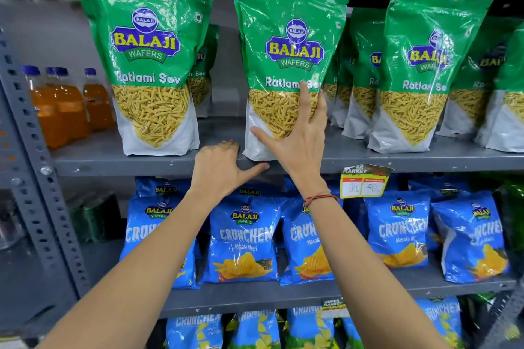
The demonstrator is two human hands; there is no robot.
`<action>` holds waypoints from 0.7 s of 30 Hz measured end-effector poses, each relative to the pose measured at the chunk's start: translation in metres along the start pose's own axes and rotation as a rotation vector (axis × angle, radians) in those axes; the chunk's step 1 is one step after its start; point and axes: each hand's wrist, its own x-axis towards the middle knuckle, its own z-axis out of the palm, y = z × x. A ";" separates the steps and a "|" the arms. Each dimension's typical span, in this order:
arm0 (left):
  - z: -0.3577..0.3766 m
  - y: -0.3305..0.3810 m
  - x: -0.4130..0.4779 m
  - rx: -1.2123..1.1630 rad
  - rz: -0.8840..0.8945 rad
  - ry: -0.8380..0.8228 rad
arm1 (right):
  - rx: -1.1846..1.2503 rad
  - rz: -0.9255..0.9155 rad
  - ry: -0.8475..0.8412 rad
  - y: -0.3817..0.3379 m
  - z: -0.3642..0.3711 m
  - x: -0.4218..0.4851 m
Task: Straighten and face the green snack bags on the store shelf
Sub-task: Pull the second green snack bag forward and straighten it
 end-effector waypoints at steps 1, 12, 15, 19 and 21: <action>0.000 0.000 0.000 -0.006 -0.001 0.003 | -0.019 0.004 0.006 0.000 0.002 0.001; 0.001 0.001 0.000 -0.023 0.011 0.014 | -0.116 0.006 0.043 0.005 0.015 0.008; 0.002 0.001 0.000 -0.019 0.012 0.018 | -0.122 0.009 0.037 0.007 0.014 0.009; 0.000 0.001 0.000 -0.021 0.015 0.003 | -0.129 0.013 0.027 0.007 0.013 0.009; -0.002 0.001 -0.001 -0.008 0.025 0.012 | -0.127 0.017 0.015 0.007 0.011 0.009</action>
